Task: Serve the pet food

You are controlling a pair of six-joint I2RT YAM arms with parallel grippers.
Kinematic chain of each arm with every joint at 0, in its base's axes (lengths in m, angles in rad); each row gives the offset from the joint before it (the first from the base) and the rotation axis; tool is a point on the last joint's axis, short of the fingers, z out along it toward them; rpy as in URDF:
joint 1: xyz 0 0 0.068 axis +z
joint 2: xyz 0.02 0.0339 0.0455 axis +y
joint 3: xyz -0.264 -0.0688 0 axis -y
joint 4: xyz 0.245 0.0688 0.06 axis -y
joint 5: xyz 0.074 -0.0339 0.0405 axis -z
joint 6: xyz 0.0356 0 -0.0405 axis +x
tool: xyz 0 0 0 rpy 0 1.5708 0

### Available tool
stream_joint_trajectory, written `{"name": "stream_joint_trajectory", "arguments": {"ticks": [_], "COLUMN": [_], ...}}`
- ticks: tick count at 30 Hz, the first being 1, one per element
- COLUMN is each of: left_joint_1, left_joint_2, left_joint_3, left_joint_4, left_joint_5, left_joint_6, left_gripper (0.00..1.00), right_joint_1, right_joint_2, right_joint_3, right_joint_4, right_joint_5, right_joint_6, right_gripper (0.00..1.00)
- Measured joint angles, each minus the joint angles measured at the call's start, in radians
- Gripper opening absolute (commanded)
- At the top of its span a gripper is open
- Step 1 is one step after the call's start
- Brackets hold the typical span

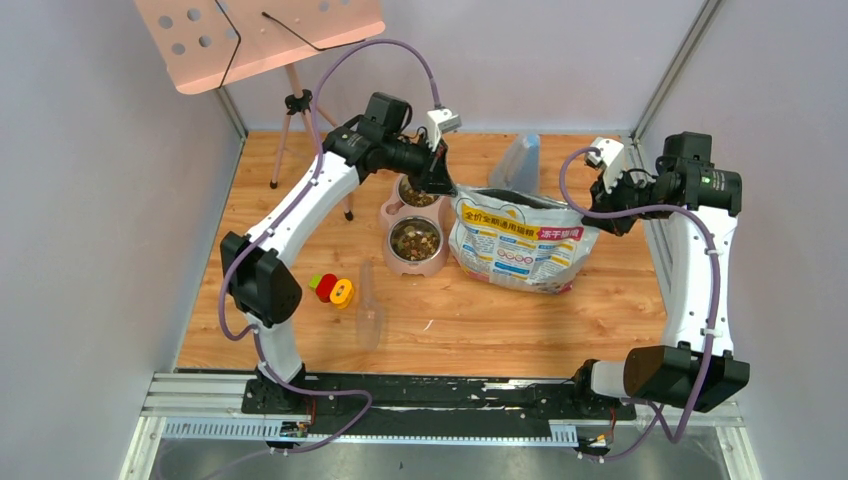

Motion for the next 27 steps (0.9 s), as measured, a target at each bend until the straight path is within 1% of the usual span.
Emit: {"name": "stream_joint_trajectory", "arguments": {"ticks": [2, 4, 5, 6, 7, 9, 11, 14, 18, 21, 23, 27], "left_joint_1": [0.0, 0.0, 0.0, 0.0, 0.001, 0.002, -0.006, -0.038, -0.101, -0.139, -0.151, -0.155], "left_joint_2": [-0.014, -0.033, -0.044, -0.056, -0.07, -0.11, -0.142, -0.14, -0.098, -0.047, -0.01, 0.045], "left_joint_3": [-0.02, -0.05, -0.07, -0.094, -0.117, -0.176, -0.198, -0.131, 0.006, 0.101, 0.137, 0.129], "left_joint_4": [0.003, 0.013, 0.029, 0.054, 0.08, 0.151, 0.195, 0.185, 0.081, -0.042, -0.107, -0.163], "left_joint_5": [-0.003, 0.012, 0.024, 0.039, 0.05, 0.06, 0.061, 0.063, 0.064, 0.059, 0.051, 0.015], "left_joint_6": [-0.001, 0.005, 0.008, 0.014, 0.025, 0.051, 0.111, 0.267, 0.506, 0.671, 0.74, 0.808], "left_gripper": [0.0, 0.19, 0.35, 0.43, 0.56, 0.65, 0.69, 0.71, 0.72, 0.72, 0.72, 0.7], "right_joint_1": [-0.002, -0.002, -0.003, -0.004, -0.005, -0.006, -0.005, -0.005, -0.004, -0.003, -0.003, -0.003], "right_joint_2": [0.0, 0.0, 0.0, 0.0, -0.001, -0.001, -0.005, -0.006, -0.006, -0.006, -0.006, -0.012], "right_joint_3": [-0.001, -0.002, -0.003, -0.01, -0.015, -0.023, -0.028, -0.028, -0.029, -0.029, -0.029, -0.033], "right_joint_4": [0.004, 0.007, 0.01, 0.016, 0.023, 0.035, 0.047, 0.047, 0.051, 0.051, 0.053, 0.053], "right_joint_5": [-0.005, -0.008, -0.01, -0.013, -0.013, -0.014, -0.014, -0.014, -0.014, -0.013, -0.013, -0.012], "right_joint_6": [0.007, 0.011, 0.011, 0.01, 0.011, 0.012, 0.014, 0.015, 0.015, 0.015, 0.016, 0.018], "right_gripper": [0.0, 0.0, 0.0, 0.0, 0.0, 0.0, 0.0, 0.0, 0.0, 0.0, 0.0, 0.0]}}
